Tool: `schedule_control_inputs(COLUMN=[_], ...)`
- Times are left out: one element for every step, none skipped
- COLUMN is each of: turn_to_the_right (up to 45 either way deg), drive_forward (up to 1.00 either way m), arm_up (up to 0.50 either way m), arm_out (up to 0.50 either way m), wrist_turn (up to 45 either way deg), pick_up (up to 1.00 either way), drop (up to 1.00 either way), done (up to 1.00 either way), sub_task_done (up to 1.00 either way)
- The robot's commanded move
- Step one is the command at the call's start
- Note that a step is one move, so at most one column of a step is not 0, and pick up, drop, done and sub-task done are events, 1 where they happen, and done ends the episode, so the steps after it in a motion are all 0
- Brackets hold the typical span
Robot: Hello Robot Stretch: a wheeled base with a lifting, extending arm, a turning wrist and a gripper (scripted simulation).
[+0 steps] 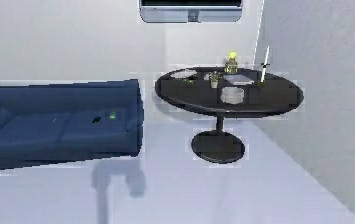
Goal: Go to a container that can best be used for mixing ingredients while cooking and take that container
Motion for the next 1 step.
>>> schedule_control_inputs(turn_to_the_right=[0.0], drive_forward=[0.75], arm_up=[0.0], arm_out=[0.0], wrist_turn=[0.0], pick_up=[0.0], drop=[0.0], done=[0.0], sub_task_done=[0.0])
